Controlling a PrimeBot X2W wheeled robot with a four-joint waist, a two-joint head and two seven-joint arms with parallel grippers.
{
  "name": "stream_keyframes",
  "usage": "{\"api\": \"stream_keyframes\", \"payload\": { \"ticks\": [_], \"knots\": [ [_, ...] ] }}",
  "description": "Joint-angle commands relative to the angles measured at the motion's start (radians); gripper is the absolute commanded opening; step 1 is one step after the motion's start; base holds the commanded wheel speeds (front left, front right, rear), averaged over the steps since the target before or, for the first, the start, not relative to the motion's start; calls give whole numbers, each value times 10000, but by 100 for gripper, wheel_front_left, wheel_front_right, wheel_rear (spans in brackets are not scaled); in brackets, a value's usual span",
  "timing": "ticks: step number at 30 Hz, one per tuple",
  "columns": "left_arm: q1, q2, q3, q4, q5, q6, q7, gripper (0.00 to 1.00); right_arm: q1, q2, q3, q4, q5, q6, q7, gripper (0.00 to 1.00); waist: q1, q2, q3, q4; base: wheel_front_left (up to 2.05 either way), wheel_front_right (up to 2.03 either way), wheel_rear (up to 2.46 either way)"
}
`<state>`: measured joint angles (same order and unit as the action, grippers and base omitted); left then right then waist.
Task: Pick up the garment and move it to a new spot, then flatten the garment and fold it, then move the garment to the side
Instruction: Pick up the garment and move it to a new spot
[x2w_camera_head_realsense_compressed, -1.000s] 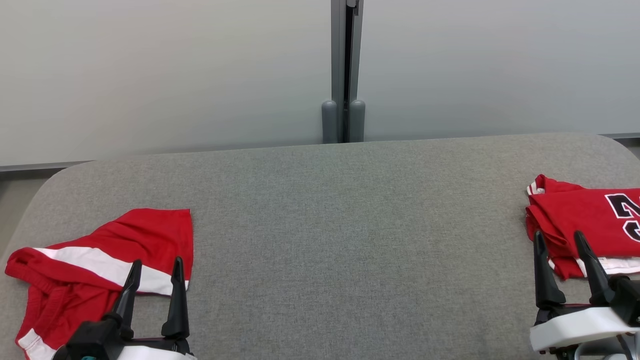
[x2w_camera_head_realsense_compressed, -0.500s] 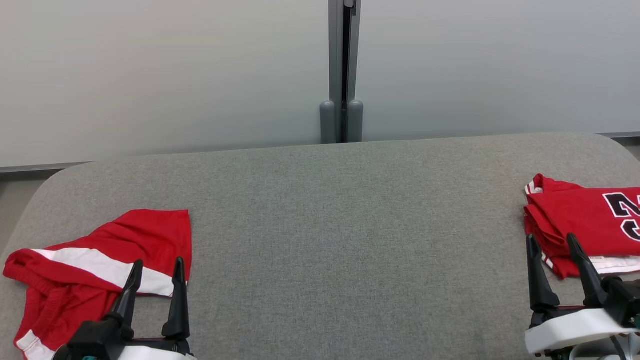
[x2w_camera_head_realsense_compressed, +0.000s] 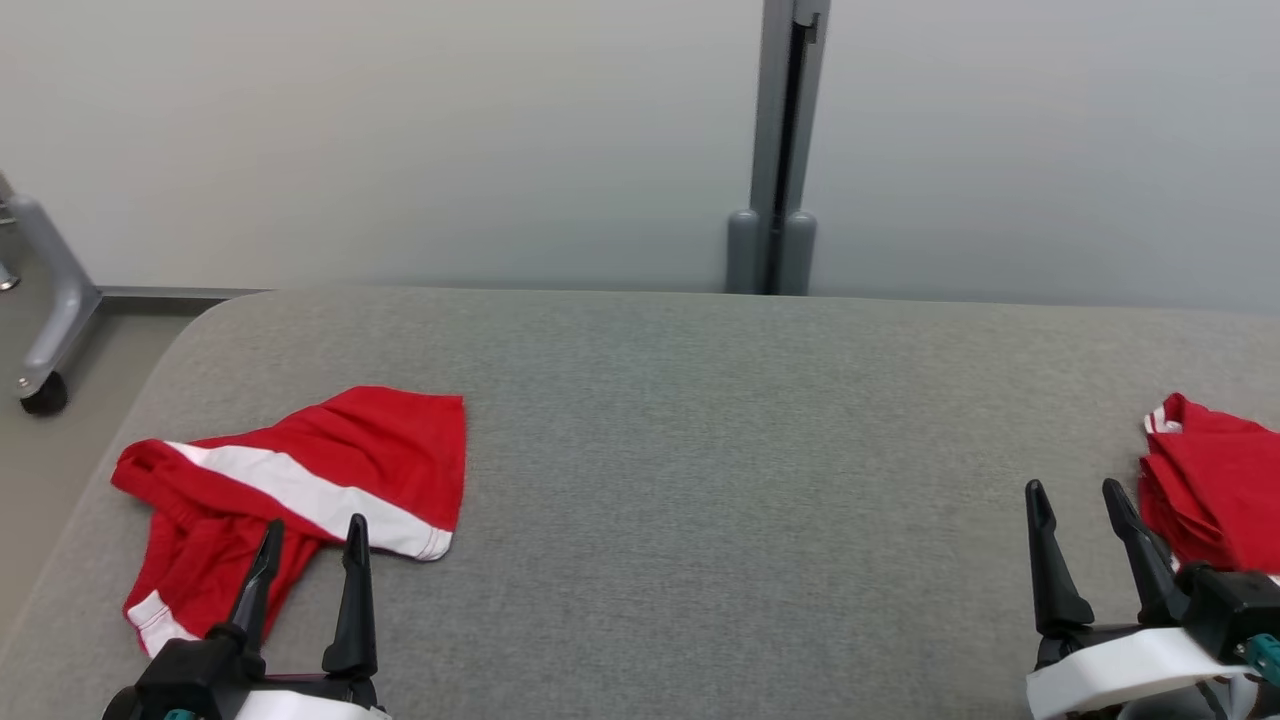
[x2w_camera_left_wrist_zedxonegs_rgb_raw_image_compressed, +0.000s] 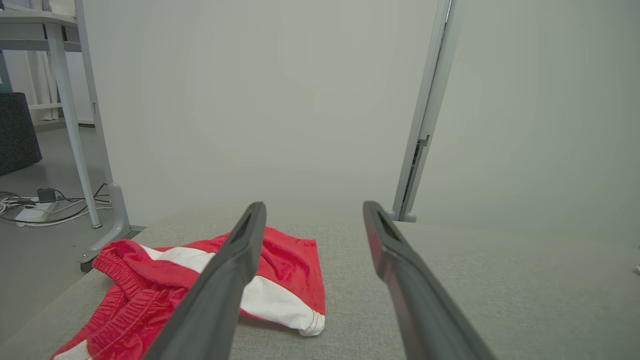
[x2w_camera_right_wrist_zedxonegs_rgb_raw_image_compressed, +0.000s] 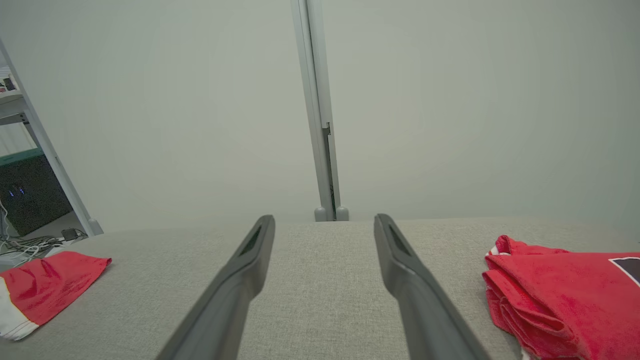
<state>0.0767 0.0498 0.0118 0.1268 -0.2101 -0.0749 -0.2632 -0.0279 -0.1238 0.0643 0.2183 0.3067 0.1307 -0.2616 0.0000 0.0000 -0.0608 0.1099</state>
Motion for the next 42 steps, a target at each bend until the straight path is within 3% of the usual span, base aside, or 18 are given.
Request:
{"api": "stream_keyframes", "payload": {
  "ticks": [1,13,22,30,37,42],
  "knots": [
    [-29,37,63,-4,101,-4,-15,100,90,0,19,39,18,3,-45,100,0,0,-40,484,0,0,0],
    [14,112,477,208,175,141,-13,100,-52,97,535,155,102,3,-45,100,0,0,-99,2490,0,0,0],
    [-15,138,477,320,166,105,-14,100,-155,175,668,174,123,3,-45,100,0,0,-127,3244,0,0,0],
    [-519,335,567,283,-222,6,643,100,-236,189,787,154,58,3,-45,100,0,0,-31,3221,0,0,0],
    [-2268,1300,483,1000,-957,-307,3520,100,-457,77,646,105,-10,3,-45,100,0,0,391,2627,0,0,0],
    [-3910,1782,654,1897,-1976,-454,4810,100,-856,27,708,26,-95,3,-45,100,0,0,1140,1913,0,0,0]
  ]
}}
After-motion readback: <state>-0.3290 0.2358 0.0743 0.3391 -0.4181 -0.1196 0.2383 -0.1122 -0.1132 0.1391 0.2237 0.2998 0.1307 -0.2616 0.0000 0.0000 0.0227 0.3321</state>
